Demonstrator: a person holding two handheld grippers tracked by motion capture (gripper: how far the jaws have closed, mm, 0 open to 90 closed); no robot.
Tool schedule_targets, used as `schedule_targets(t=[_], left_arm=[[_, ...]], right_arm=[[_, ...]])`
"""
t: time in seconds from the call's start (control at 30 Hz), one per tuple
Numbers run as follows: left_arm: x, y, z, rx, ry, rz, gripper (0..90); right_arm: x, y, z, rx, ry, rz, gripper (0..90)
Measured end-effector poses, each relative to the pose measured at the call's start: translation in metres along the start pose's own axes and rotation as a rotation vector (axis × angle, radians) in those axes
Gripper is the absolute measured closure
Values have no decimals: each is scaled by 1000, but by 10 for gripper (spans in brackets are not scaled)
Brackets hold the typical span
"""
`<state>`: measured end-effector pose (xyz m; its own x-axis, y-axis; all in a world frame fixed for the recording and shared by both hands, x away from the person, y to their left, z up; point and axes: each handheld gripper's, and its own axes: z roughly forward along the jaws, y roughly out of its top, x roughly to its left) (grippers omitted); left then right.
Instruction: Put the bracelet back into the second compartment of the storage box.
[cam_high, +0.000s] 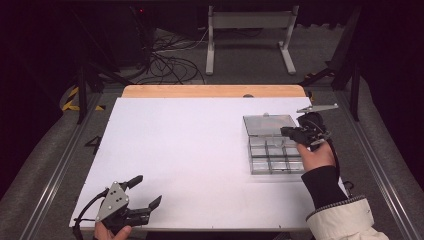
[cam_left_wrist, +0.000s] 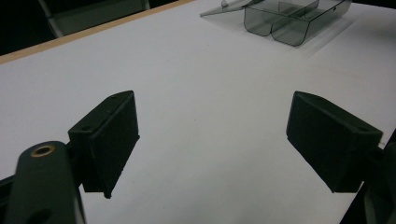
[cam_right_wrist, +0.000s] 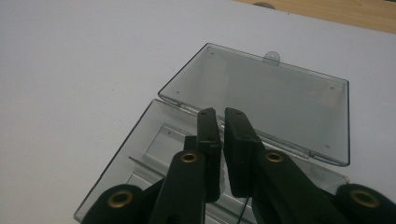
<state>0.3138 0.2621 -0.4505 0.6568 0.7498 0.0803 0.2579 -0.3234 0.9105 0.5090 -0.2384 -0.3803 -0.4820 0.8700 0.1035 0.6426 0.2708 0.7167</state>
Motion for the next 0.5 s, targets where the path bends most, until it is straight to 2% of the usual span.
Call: schedule_targets(t=[0.23,0.5], left_arm=[[0,0,0,3,-1,1,174],[0,0,1,4,-2,0,174]], right_arm=[[0,-3,4,5,-3,-21,855],[2,-8,13,35,8,-14,855]])
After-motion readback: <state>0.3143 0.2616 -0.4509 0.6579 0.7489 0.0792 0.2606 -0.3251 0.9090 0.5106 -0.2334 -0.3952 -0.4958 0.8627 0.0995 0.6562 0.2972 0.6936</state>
